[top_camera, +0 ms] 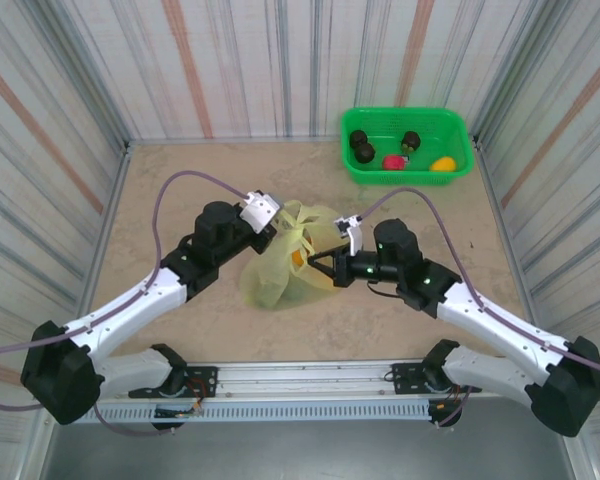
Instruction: Place the fake fruits into the plastic bag and tie a complex knot
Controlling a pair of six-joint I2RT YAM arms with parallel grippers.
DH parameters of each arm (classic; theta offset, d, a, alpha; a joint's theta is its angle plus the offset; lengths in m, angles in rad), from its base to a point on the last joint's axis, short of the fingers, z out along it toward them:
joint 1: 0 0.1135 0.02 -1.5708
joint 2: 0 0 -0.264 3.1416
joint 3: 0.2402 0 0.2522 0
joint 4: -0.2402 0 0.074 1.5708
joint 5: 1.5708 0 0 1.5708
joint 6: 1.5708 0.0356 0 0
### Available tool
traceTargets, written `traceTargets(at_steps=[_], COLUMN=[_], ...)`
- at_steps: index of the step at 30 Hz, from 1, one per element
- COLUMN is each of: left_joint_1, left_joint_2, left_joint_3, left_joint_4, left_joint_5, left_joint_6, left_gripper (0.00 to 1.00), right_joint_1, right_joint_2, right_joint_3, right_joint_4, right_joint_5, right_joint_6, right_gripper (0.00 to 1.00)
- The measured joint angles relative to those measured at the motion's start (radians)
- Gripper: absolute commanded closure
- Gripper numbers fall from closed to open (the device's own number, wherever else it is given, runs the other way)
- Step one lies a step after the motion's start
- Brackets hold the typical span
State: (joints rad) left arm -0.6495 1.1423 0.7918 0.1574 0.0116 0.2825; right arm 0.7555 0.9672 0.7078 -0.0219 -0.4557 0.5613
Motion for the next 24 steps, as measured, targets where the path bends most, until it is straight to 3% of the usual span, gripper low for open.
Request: traceTargets(at_steps=[5,12,17,24], left_joint_1=[0.009,0.009,0.003,-0.018], left_joint_2=[-0.009,-0.009,-0.005,0.008], left_joint_3=[-0.002,-0.003,-0.003,-0.003], left_joint_4=[0.008,0.019,0.022,0.017], left_joint_5=[-0.042,-0.086,-0.115,-0.15], left_joint_6=[0.0,-0.001,-0.02,-0.049], left_gripper=[1.0,1.0,1.0,1.0], right_joint_1=[-0.027,-0.037,0.021,0.136], right_joint_2=[-0.067,-0.095,0.024,0.36], right_joint_3=[-0.015,0.022,0.177,0.595], right_joint_4=[-0.09,-0.243,-0.358,-0.779], right_joint_5=[0.079,0.31,0.525,0.988], right_joint_6=[-0.02,0.026,0.142,0.528], right_gripper=[1.0,1.0,1.0,1.0])
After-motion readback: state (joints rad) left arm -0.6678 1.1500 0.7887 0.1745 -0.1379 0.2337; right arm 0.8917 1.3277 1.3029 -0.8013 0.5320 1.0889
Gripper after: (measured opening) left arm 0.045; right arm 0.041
